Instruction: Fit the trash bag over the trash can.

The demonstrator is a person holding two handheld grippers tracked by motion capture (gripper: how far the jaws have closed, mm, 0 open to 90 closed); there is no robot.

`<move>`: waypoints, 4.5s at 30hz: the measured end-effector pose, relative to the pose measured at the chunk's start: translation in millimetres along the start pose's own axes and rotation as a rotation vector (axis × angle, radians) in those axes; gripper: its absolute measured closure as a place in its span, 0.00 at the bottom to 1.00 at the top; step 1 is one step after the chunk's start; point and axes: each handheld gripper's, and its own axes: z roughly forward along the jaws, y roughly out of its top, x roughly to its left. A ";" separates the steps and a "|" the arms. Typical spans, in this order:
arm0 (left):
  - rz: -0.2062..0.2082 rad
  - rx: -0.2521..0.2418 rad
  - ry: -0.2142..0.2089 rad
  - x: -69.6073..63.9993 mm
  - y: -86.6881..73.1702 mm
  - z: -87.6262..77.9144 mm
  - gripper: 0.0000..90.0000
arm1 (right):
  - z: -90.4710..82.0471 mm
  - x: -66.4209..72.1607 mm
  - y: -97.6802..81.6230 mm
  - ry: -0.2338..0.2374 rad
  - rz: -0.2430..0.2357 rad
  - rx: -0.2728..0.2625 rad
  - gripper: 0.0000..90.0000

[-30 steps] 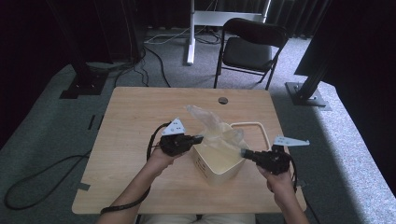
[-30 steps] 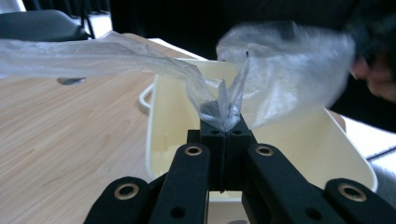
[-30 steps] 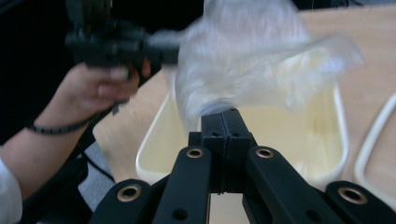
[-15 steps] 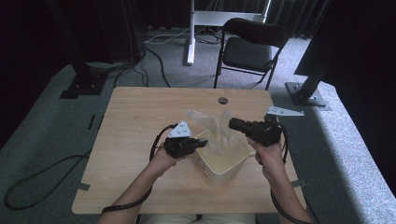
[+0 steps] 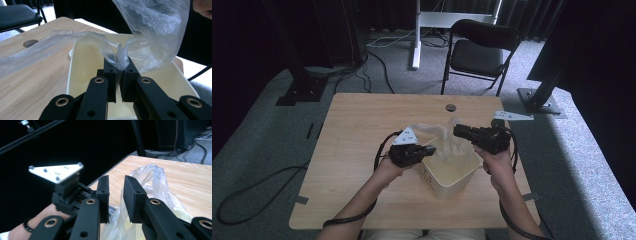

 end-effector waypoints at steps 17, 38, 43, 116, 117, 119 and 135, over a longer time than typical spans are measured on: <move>0.012 -0.029 0.001 -5.6 0.2 0.8 0.97 | 52.0 -8.8 -42.9 0.030 -0.016 0.276 0.81; 0.048 -0.012 -0.006 -12.8 -2.5 -5.2 1.00 | 22.4 -22.4 -57.8 -0.037 0.030 0.202 1.00; 0.031 -0.019 -0.018 -10.4 -4.6 -7.0 1.00 | 13.3 -27.9 -60.4 -0.046 0.053 0.178 1.00; -0.178 -0.055 0.021 45.7 18.1 -5.3 0.64 | 44.9 -34.7 2.9 -0.132 -0.021 0.254 0.48; -0.181 -0.052 0.013 45.7 18.5 -2.5 0.68 | 49.3 -37.6 2.5 -0.143 -0.020 0.268 0.49; -0.170 -0.040 0.025 45.2 18.8 0.6 0.83 | 54.1 -43.8 1.9 -0.172 -0.023 0.287 0.68; -0.187 0.056 0.071 58.2 -0.5 6.1 1.00 | 29.9 -98.8 -19.2 -0.337 0.087 0.342 1.00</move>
